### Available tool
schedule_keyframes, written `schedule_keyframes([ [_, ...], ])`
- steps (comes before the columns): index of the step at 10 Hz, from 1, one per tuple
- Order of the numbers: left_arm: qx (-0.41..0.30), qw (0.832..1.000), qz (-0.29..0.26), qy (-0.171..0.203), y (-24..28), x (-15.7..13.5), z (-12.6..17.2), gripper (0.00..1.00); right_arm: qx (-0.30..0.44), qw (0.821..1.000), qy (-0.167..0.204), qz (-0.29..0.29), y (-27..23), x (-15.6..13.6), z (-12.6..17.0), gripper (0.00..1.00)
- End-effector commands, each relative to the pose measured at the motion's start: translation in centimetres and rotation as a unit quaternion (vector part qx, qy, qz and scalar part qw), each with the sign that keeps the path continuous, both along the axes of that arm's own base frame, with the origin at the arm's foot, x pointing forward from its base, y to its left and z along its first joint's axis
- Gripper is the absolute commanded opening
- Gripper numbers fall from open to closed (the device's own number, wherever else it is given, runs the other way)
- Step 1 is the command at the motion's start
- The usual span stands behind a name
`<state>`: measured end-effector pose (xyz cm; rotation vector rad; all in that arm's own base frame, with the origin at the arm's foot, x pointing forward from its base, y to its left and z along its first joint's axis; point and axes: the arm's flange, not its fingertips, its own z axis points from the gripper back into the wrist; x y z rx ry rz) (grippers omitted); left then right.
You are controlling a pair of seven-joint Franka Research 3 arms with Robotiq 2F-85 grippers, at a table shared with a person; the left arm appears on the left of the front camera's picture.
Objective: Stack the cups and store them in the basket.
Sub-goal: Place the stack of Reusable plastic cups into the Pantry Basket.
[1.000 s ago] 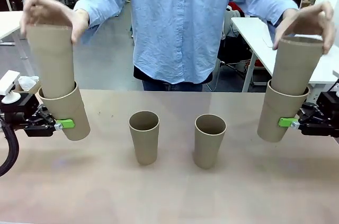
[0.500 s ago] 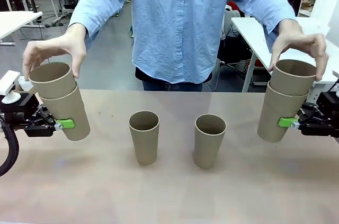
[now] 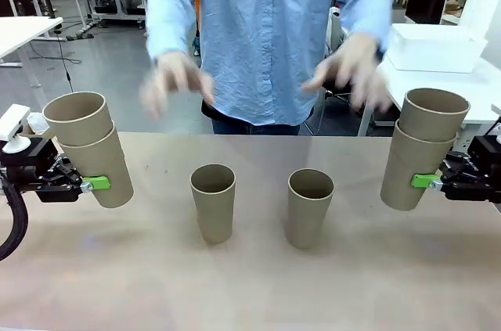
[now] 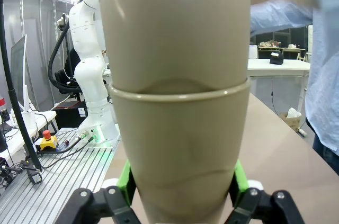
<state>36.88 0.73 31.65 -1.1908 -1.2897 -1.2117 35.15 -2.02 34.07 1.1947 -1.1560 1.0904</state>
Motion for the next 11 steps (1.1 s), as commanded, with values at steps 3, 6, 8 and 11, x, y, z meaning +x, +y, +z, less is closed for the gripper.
schedule_keyframes([
  [3, -0.007, 1.0, 0.006, -0.005, 0.06, 0.16, 0.3, 0.86, -0.003, 1.0, -0.004, 0.0, 0.25, 0.13, 0.29, 0.85],
  [6, -0.007, 1.0, 0.006, -0.005, 0.06, 0.16, 0.3, 0.86, -0.003, 1.0, -0.004, 0.0, 0.25, 0.13, 0.29, 0.85],
  [8, -0.007, 1.0, 0.006, -0.005, 0.06, 0.16, 0.3, 0.86, -0.003, 1.0, -0.004, 0.0, 0.25, 0.13, 0.29, 0.85],
  [11, -0.007, 1.0, 0.006, -0.005, 0.06, 0.16, 0.3, 0.86, -0.003, 1.0, -0.004, 0.0, 0.25, 0.13, 0.29, 0.85],
])
